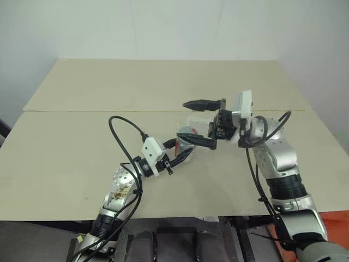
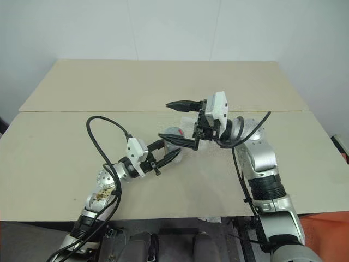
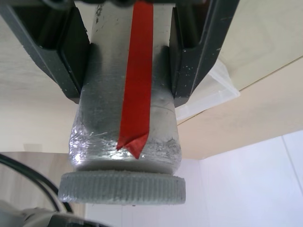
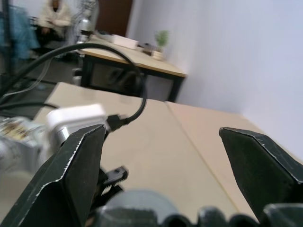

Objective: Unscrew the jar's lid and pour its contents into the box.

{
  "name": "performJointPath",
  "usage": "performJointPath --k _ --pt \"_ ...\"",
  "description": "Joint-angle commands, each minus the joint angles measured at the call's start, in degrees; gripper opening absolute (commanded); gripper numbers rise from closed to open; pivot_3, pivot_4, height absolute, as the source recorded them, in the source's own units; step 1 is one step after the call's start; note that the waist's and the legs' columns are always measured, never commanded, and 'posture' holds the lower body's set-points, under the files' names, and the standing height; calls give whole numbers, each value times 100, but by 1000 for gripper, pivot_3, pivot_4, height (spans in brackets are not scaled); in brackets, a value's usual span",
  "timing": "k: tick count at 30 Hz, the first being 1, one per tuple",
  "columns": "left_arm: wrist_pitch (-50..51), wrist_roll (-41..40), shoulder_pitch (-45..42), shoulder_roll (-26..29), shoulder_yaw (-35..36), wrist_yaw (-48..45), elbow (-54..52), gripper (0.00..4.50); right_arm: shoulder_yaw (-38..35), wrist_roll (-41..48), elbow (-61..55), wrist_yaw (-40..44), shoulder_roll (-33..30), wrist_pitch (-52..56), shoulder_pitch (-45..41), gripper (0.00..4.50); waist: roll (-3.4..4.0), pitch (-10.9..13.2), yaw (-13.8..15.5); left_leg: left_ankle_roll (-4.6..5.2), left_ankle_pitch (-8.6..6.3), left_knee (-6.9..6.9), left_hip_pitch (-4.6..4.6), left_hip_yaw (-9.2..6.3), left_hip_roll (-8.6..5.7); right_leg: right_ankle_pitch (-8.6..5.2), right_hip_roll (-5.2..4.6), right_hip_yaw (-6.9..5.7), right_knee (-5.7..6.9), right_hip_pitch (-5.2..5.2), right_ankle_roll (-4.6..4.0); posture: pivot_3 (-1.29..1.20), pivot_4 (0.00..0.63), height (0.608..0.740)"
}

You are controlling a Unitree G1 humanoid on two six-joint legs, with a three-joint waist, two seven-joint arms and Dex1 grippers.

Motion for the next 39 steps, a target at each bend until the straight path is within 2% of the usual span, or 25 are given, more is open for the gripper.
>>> performJointPath --k 1,12,39 --pt "-116 -43 -17 -29 43 60 -175 1887 102 -401 -483 -591 126 169 176 4461 0 0 0 0 0 0 0 1 -1 0 0 0 -1 0 0 0 150 740" --pt "-130 -50 -31 -16 37 86 -158 1887 184 -857 -870 -1218 253 448 568 4461 0 0 0 0 0 2 0 1 -2 -1 4 1 -2 2 1 0 150 740" --pt "-256 -62 -61 81 113 31 69 1887 -281 -583 -1298 -1172 -299 820 1242 4461 0 0 0 1 0 3 0 1 -1 -1 8 1 -3 4 2 0 150 740"
